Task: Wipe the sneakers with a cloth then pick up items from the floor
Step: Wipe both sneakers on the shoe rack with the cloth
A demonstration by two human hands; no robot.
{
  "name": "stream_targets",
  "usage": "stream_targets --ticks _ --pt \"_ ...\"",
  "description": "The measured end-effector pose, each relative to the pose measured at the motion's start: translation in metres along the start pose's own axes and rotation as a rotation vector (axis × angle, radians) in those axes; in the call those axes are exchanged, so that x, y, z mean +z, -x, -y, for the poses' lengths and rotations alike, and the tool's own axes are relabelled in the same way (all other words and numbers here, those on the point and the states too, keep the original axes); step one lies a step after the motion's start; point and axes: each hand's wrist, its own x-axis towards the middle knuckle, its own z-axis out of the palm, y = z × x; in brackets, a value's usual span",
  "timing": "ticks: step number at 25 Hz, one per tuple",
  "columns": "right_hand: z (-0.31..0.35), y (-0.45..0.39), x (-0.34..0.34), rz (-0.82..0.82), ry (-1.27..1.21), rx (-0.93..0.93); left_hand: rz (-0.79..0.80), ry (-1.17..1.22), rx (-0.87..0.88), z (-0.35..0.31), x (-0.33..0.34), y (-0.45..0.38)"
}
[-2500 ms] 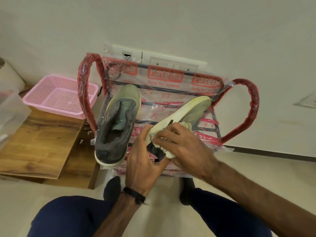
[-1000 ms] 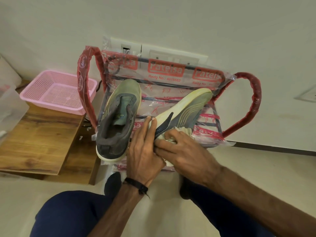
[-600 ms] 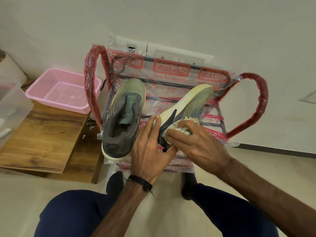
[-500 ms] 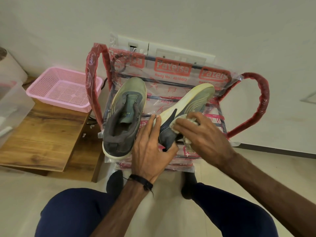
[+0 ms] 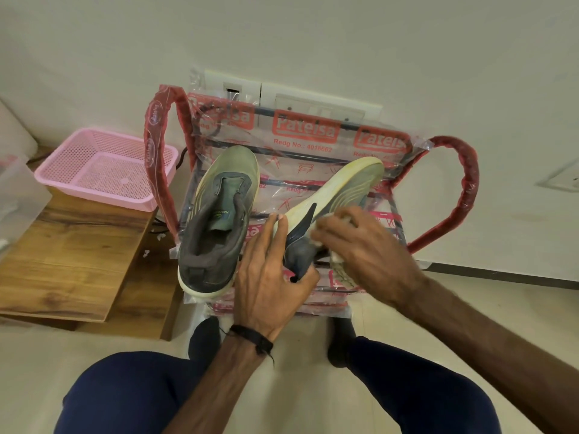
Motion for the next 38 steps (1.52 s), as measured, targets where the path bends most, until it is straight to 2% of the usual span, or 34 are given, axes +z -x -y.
stream_targets --ticks 2,6,9,10,14,20,22,27,31,33,34,37,38 --pt "-0.007 0.002 0.001 -0.016 -0.019 0.074 -0.019 -0.002 -0.001 0.0 0.0 0.001" --pt "0.022 0.012 0.0 -0.037 -0.146 -0.055 0.006 -0.013 0.01 0.001 -0.001 0.002" --pt "0.025 0.01 0.005 -0.029 -0.117 -0.08 -0.004 -0.001 0.004 0.001 -0.003 0.0" --pt "0.017 0.006 0.01 -0.032 -0.1 -0.024 -0.019 0.011 -0.011 0.002 -0.004 0.0" --pt "-0.043 -0.003 0.022 -0.14 -0.164 0.397 -0.044 0.03 -0.022 -0.004 0.0 0.002" --pt "-0.073 -0.029 0.042 -0.354 -0.309 0.692 -0.109 0.02 -0.036 -0.009 0.003 0.0" --pt "-0.063 -0.036 0.042 -0.328 -0.328 0.72 -0.113 0.024 -0.051 -0.009 0.003 -0.001" --pt "-0.005 -0.005 0.021 -0.101 -0.387 0.494 -0.114 0.004 -0.086 -0.012 0.002 -0.002" --pt "0.033 0.019 0.005 -0.08 -0.53 0.461 -0.095 0.022 -0.074 -0.012 0.001 0.003" --pt "0.029 0.024 0.002 -0.054 -0.498 0.4 -0.091 0.024 -0.059 -0.013 0.0 0.004" --pt "0.02 0.024 0.005 -0.063 -0.462 0.415 -0.094 0.018 -0.049 -0.014 0.001 0.004" --pt "0.005 0.012 0.014 -0.107 -0.474 0.708 -0.089 0.002 -0.025 -0.019 0.003 0.004" --pt "0.011 0.007 0.014 -0.107 -0.497 0.746 -0.098 0.008 -0.035 -0.019 0.003 0.003"
